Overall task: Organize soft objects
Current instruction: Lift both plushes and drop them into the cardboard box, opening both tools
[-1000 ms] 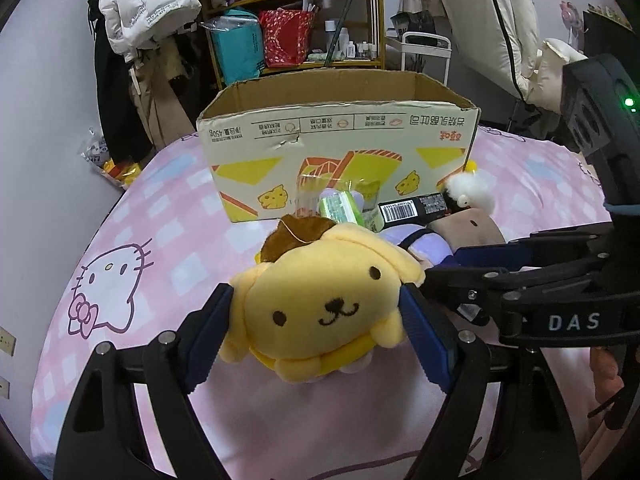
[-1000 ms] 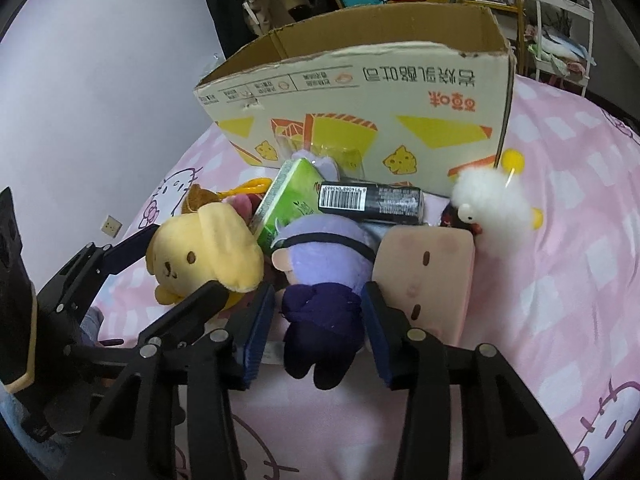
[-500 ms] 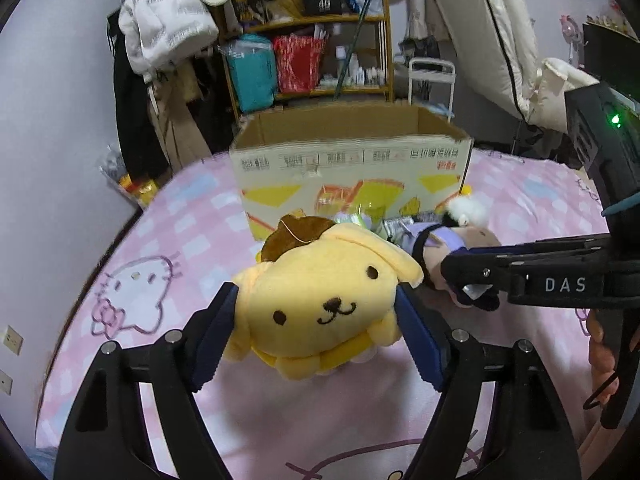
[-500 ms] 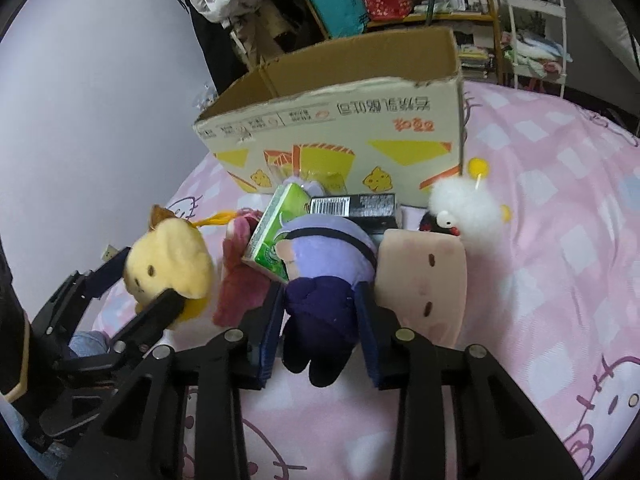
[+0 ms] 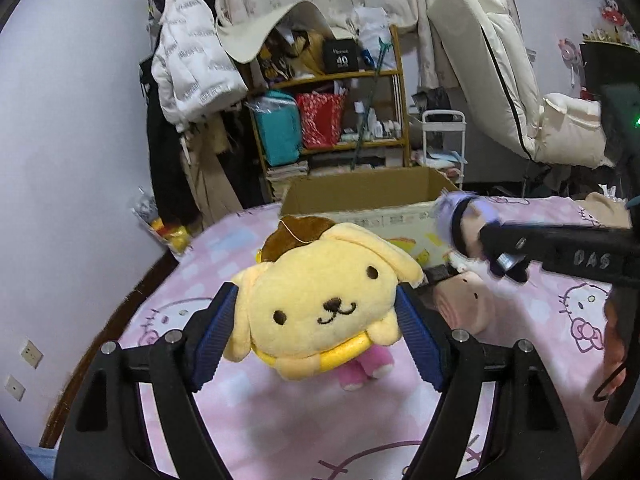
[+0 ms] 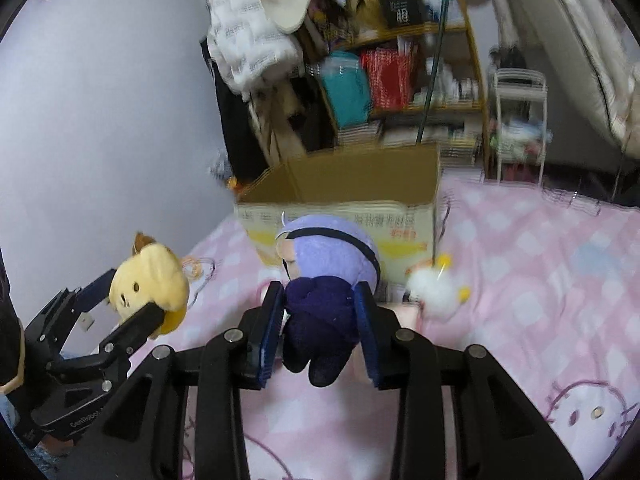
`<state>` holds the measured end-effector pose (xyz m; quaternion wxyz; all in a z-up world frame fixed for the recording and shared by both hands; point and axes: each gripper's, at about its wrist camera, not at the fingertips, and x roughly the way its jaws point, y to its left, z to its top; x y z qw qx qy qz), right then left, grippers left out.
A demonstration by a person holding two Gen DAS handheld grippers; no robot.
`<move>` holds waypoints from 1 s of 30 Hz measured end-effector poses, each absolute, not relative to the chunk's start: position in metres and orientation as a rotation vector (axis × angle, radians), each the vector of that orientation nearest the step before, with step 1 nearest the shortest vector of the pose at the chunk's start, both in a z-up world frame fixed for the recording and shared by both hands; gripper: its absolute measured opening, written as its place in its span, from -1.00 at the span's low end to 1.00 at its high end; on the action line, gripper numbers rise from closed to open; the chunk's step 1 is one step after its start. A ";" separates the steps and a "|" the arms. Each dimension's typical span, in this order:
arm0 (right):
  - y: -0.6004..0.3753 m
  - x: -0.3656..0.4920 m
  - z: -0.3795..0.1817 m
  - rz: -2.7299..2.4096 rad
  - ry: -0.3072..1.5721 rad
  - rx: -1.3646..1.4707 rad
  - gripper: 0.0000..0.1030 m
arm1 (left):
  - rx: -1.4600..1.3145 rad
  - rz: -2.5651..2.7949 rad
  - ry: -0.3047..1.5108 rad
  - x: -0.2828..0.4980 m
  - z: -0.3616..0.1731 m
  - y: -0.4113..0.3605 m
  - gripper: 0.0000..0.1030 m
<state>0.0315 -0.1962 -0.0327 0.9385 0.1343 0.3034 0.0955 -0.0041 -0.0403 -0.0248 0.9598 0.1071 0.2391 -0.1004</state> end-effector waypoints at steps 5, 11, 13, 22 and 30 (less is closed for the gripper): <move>-0.197 0.023 -0.012 0.154 0.514 0.251 -0.27 | 0.213 -0.216 0.418 -0.014 -0.008 -0.037 0.50; -0.201 0.025 0.004 0.122 0.464 0.225 -0.27 | 0.226 -0.203 0.327 -0.016 0.015 -0.035 0.50; -0.202 0.029 0.008 0.117 0.453 0.218 -0.27 | 0.216 -0.202 0.307 -0.012 0.024 -0.034 0.50; -0.209 0.054 0.040 0.098 0.392 0.156 -0.27 | 0.180 -0.193 0.248 0.026 0.064 -0.031 0.51; -0.213 0.085 0.063 0.078 0.337 0.106 -0.27 | 0.165 -0.196 0.180 0.061 0.088 -0.044 0.51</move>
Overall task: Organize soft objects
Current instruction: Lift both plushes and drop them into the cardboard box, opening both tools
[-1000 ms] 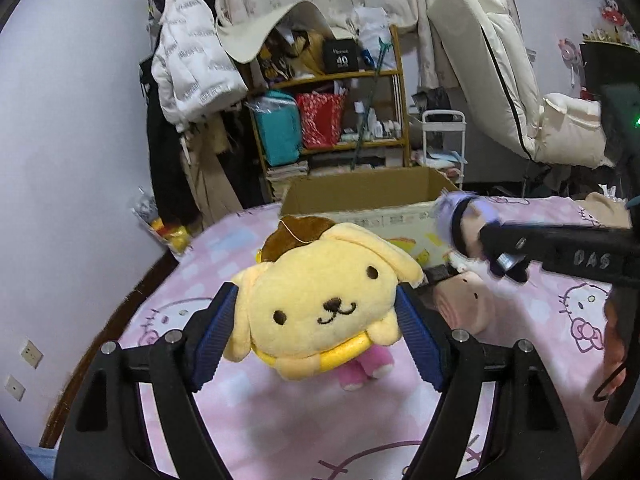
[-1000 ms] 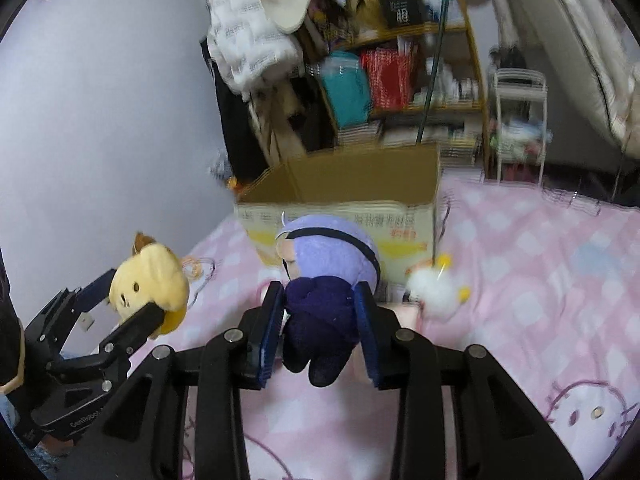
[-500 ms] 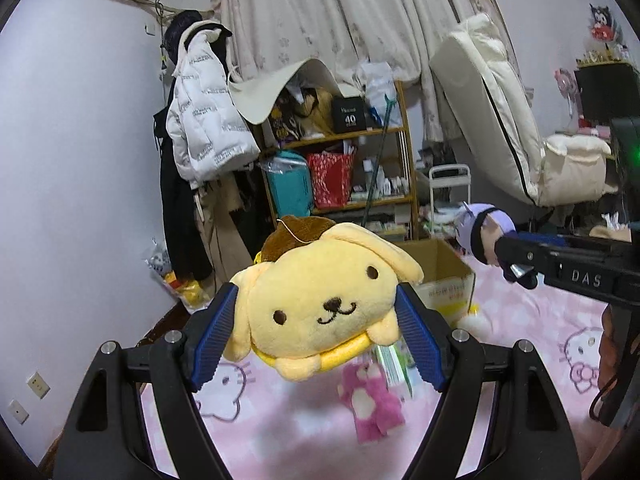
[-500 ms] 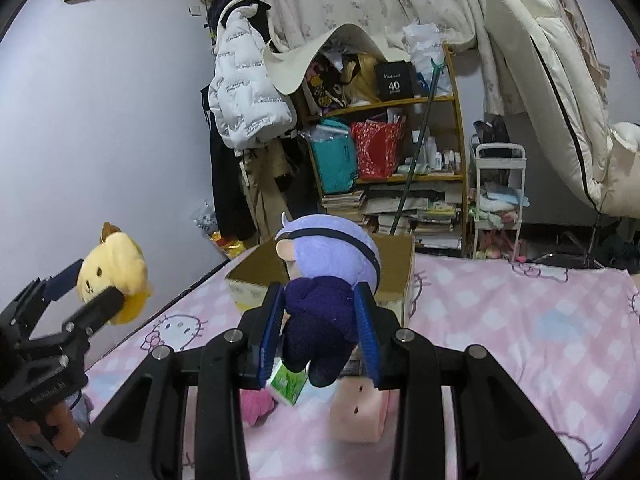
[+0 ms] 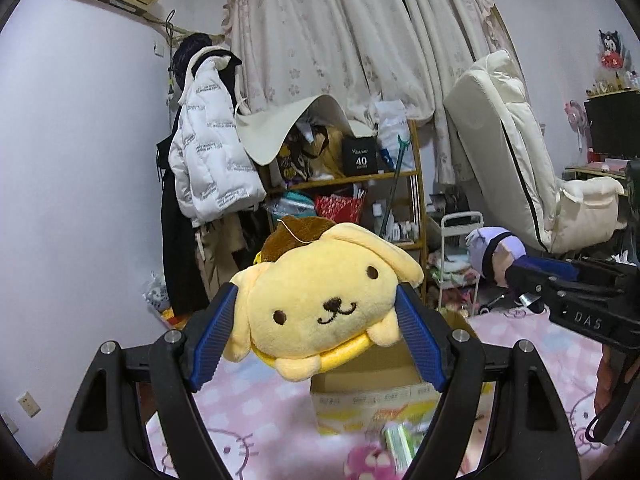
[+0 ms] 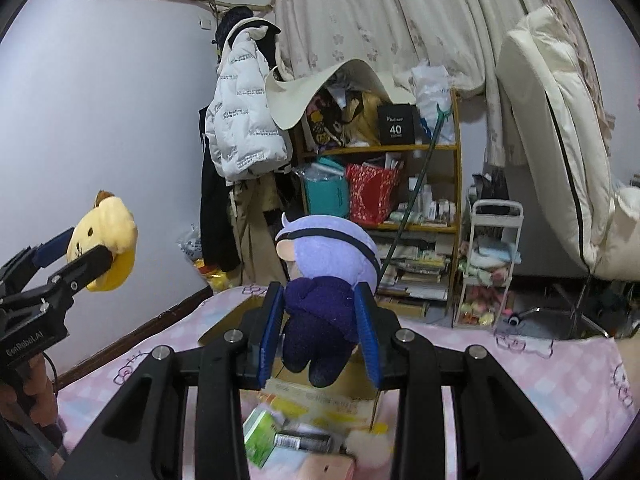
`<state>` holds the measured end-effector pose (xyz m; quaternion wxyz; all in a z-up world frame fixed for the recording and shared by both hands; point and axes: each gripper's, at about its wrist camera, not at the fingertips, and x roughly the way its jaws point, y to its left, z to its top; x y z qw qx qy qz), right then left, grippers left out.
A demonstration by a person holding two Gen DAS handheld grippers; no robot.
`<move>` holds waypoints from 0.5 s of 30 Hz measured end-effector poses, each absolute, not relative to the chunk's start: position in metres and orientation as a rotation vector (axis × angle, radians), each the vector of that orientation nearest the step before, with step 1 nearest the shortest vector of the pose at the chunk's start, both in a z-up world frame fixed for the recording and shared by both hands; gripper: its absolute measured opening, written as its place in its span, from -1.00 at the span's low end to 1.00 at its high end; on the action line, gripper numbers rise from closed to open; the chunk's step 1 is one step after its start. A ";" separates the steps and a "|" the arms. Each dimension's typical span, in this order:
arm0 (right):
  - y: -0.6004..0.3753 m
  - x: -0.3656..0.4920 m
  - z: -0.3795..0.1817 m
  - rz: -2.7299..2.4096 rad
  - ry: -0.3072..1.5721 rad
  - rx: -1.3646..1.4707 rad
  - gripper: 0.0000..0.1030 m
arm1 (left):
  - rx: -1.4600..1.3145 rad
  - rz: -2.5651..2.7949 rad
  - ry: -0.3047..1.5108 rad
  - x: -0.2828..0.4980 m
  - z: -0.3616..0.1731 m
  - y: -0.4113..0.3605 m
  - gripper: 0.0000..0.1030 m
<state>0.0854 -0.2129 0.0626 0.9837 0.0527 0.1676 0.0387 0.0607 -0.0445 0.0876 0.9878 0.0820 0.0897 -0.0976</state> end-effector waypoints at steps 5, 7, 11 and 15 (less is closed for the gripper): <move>-0.213 0.098 0.060 0.074 0.323 0.096 -0.27 | 0.165 -0.210 0.169 0.078 0.084 -0.052 0.51; -0.214 0.102 0.059 0.075 0.327 0.105 -0.26 | 0.165 -0.210 0.175 0.086 0.078 -0.054 0.51; -0.213 0.112 0.047 0.068 0.341 0.098 -0.25 | 0.147 -0.223 0.203 0.099 0.065 -0.055 0.51; -0.211 0.122 0.031 0.064 0.368 0.070 -0.25 | 0.146 -0.239 0.230 0.113 0.048 -0.058 0.51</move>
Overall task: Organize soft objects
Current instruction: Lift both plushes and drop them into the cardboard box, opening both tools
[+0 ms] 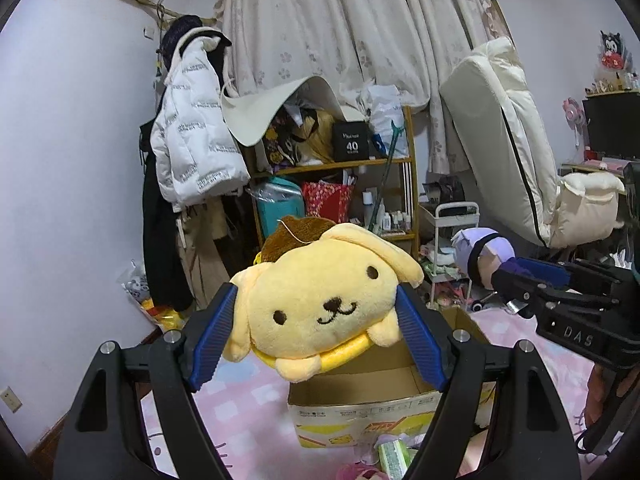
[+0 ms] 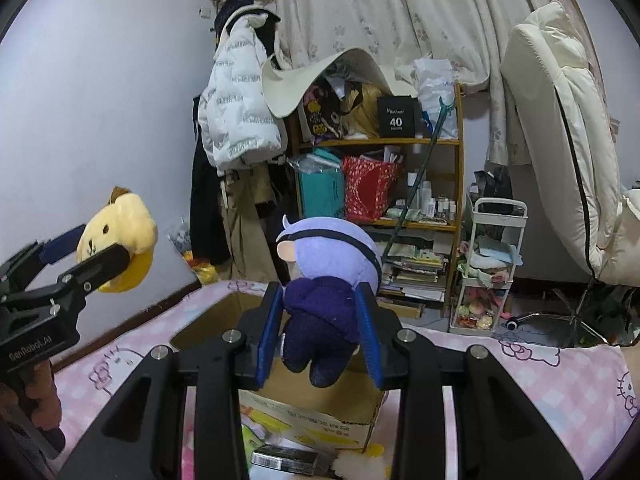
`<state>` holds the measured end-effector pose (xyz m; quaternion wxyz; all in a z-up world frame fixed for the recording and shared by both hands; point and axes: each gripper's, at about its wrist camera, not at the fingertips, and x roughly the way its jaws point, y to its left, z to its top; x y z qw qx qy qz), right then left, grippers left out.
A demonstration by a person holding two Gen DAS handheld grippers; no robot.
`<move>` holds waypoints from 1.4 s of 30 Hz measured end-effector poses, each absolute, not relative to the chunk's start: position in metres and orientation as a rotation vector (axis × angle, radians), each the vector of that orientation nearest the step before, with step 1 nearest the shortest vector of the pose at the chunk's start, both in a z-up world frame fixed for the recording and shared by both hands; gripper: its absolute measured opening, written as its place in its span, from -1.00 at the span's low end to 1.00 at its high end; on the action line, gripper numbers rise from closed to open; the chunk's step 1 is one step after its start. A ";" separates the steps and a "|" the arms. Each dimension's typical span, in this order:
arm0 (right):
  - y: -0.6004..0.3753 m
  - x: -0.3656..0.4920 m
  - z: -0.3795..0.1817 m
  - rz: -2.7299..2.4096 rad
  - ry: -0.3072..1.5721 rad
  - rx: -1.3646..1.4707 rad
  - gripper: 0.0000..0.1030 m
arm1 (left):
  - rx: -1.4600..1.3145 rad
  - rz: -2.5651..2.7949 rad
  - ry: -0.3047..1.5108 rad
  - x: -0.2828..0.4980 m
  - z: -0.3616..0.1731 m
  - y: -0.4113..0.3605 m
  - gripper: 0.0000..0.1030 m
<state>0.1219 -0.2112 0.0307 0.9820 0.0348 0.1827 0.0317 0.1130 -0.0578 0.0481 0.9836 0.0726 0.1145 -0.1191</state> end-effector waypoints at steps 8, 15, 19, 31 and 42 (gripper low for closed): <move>-0.208 0.140 -0.002 0.085 0.429 0.053 -0.24 | 0.150 -0.250 0.306 0.138 0.014 -0.064 0.52; -0.218 0.148 -0.020 0.103 0.460 0.096 -0.24 | 0.164 -0.245 0.393 0.156 -0.012 -0.068 0.52; -0.222 0.154 -0.029 0.105 0.484 0.119 -0.24 | 0.182 -0.258 0.422 0.163 -0.022 -0.074 0.52; -0.216 0.161 -0.041 0.124 0.524 0.093 -0.11 | 0.188 -0.291 0.487 0.178 -0.040 -0.084 0.57; -0.226 0.153 -0.037 0.097 0.544 0.140 0.34 | 0.195 -0.228 0.490 0.168 -0.038 -0.077 0.84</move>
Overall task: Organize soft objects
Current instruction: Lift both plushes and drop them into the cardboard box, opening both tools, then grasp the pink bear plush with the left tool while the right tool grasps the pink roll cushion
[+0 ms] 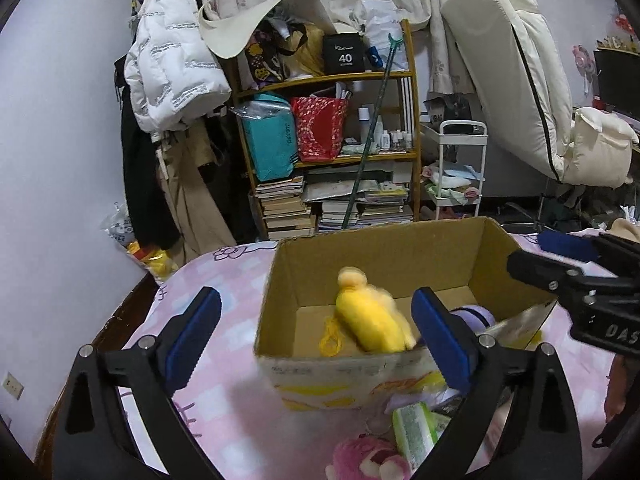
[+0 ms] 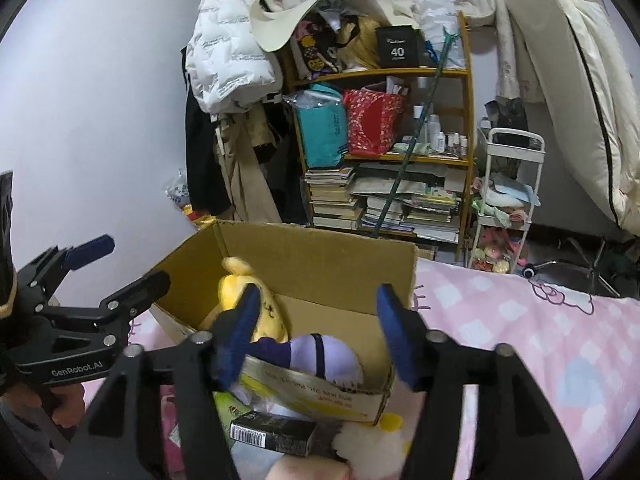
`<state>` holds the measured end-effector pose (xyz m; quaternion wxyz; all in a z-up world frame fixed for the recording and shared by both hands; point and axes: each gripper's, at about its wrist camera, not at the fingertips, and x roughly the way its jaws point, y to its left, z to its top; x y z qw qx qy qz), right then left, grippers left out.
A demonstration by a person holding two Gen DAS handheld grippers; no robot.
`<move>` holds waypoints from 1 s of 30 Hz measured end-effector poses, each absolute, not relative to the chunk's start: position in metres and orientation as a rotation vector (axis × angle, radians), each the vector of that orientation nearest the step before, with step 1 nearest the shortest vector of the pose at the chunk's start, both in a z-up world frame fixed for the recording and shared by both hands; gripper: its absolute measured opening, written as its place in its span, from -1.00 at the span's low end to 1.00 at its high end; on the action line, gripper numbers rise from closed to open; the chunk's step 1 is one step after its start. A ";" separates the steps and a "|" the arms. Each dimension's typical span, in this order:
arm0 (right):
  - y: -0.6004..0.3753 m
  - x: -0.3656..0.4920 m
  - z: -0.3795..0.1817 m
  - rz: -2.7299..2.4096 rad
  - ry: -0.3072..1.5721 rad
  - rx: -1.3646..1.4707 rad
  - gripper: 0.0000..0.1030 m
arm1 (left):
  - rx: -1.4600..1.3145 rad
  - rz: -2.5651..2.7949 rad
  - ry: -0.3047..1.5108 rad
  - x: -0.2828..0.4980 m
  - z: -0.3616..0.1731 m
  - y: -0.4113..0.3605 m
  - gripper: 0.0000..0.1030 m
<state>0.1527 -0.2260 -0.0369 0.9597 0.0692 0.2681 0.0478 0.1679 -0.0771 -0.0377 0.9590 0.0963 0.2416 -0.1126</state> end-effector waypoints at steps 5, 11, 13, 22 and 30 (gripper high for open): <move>-0.226 0.139 -0.031 0.077 0.530 0.143 0.73 | 0.131 -0.192 0.484 0.155 -0.032 -0.060 0.89; -0.225 0.118 -0.019 0.055 0.515 0.136 0.98 | 0.146 -0.149 0.476 0.132 -0.018 -0.050 0.90; -0.225 0.109 -0.013 0.048 0.508 0.135 0.99 | 0.146 -0.146 0.477 0.125 -0.013 -0.046 0.90; -0.223 0.079 0.007 0.039 0.478 0.137 1.00 | 0.153 -0.147 0.523 0.086 0.001 -0.032 0.90; -0.223 0.054 0.008 0.048 0.485 0.196 1.00 | 0.176 -0.139 0.555 0.056 0.002 -0.029 0.90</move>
